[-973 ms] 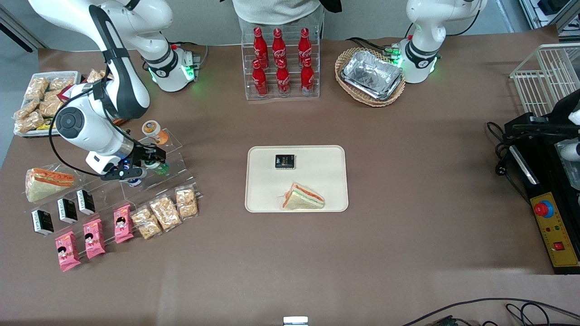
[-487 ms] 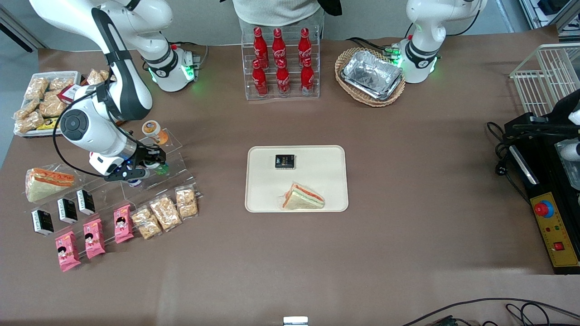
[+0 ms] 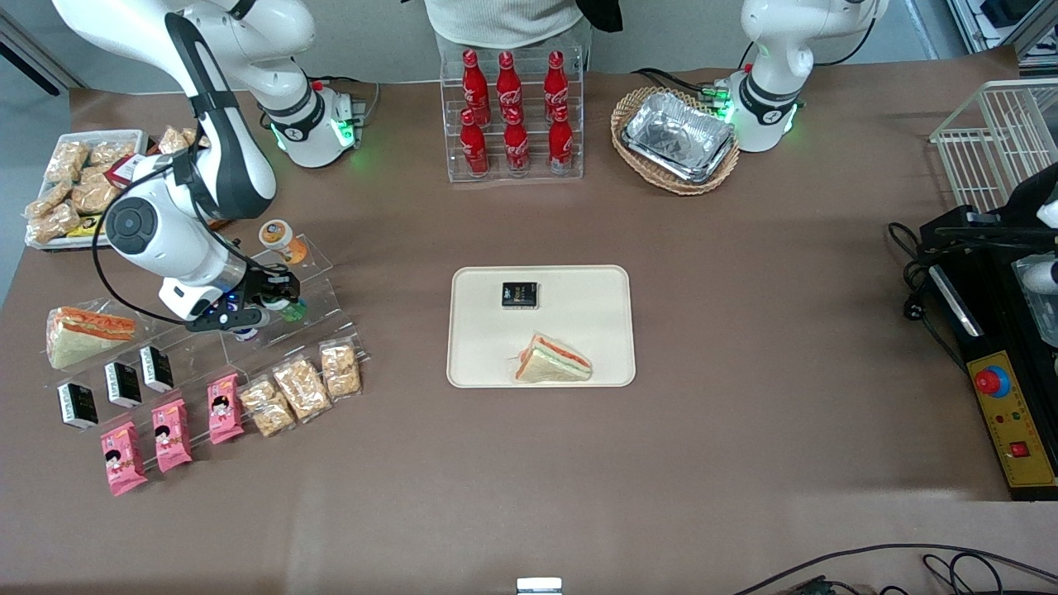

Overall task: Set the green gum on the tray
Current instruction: 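Close the right gripper on the green gum bottle and lift it, then carry the green gum bottle over to the cream tray, then lower the bottle onto the tray beside the black tissue pack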

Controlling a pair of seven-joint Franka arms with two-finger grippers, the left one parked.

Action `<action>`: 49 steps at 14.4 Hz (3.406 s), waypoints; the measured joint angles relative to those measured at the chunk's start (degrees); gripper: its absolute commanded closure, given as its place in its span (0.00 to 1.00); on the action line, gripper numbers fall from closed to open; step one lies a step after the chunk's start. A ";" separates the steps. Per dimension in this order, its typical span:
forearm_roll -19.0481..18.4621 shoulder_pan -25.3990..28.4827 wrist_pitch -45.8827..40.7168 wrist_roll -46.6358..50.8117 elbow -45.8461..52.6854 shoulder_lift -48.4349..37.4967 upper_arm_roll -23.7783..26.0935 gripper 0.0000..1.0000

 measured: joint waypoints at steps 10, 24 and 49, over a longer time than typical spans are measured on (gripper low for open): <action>-0.44 -0.58 -27.22 0.00 20.21 -6.66 -0.70 1.00; -2.35 17.01 -39.42 25.46 40.27 1.50 0.54 1.00; -0.99 35.09 2.50 46.40 18.93 21.32 0.68 1.00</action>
